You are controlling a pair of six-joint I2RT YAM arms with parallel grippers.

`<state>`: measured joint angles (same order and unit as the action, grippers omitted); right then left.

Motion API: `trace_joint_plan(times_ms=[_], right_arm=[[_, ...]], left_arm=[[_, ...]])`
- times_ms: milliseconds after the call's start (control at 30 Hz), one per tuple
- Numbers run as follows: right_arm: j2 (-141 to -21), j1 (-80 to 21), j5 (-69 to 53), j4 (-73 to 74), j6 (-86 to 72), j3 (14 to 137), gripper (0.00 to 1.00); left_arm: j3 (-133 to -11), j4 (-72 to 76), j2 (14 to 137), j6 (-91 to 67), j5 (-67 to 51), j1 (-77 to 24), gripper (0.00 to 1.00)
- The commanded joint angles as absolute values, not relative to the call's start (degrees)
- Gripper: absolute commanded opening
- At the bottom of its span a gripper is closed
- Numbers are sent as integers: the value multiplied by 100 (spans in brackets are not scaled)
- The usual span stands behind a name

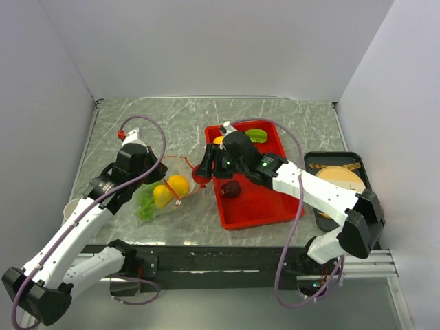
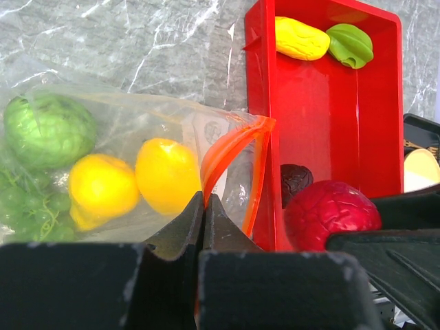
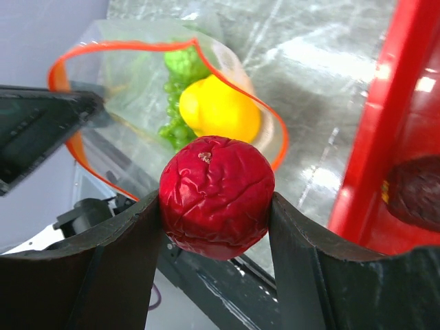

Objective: Place the food in the zip-top bag and seal the zipper
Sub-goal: Place the fake fruit in the zipper food storage bag.

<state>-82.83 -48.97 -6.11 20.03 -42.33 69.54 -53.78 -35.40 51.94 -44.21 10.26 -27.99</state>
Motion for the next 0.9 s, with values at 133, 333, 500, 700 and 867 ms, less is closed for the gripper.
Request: trace_joint_plan(times_ms=[133, 333, 500, 700, 867], right_arm=[[-9342, -5123, -976, 2204, -3921, 8313, 45], [-10028, -5221, -1073, 2215, -3762, 8815, 50], [-10678, -5229, -1168, 2716, -3516, 9588, 55], [-10740, -5229, -1836, 2180, -3349, 9518, 68], [-10609, -5229, -2065, 1987, -3217, 9326, 93]], left_arm=[[-5590, -3700, 5133, -4386, 958, -2804, 1], [-5826, -3823, 5089, -4342, 1046, -2804, 1], [-5915, -4007, 5036, -4298, 1221, -2804, 1], [-5862, -3964, 4983, -4359, 1213, -2804, 1], [-5906, -3938, 5027, -4342, 1222, -2804, 1]])
